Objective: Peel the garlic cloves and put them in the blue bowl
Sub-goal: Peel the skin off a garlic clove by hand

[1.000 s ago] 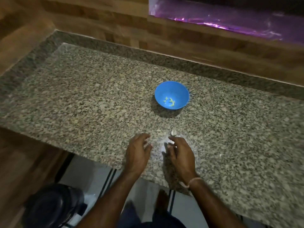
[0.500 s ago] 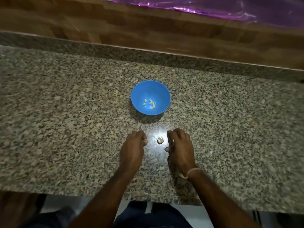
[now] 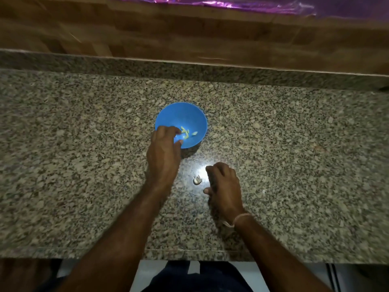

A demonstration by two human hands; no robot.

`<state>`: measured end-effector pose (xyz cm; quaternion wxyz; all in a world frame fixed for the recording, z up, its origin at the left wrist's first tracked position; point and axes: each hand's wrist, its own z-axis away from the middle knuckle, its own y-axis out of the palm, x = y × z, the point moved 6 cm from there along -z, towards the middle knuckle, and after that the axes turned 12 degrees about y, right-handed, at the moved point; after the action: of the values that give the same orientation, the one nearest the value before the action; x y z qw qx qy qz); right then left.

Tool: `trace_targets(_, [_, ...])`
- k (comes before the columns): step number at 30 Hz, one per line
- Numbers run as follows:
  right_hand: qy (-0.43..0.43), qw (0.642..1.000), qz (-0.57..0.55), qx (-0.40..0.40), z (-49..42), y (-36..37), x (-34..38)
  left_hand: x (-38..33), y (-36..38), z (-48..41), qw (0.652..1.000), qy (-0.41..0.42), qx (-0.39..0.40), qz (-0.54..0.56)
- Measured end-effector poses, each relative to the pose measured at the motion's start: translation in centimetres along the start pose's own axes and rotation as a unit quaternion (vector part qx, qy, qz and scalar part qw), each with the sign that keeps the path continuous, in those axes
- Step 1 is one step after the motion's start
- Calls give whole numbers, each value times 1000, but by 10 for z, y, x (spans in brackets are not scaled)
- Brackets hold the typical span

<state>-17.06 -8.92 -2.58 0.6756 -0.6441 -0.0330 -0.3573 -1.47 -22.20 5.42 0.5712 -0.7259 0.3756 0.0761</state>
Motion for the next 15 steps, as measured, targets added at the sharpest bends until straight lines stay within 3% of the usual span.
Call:
trace_targets(2, [-17,999,-44,13,0,2,-3,-13,9,35,998,27,22,56])
trace_targets(6, [-51,993,-106,29,4,3,-9,-20,60,97,983,31,155,95])
trace_targets(9, [-53,988,-143,29,5,0,-13,-14,73,100,986,11,142,89])
trace_targets(11, [-34,977,-207,48,4,-2,-17,-9,72,102,982,-54,100,152])
trace_targets(13, [3,945,-315,85,4,-8,-15,-4,73,108,932,-201,66,295])
trace_targets(15, [19,913,-391,110,5,-18,-8,-8,79,118,828,-349,49,437])
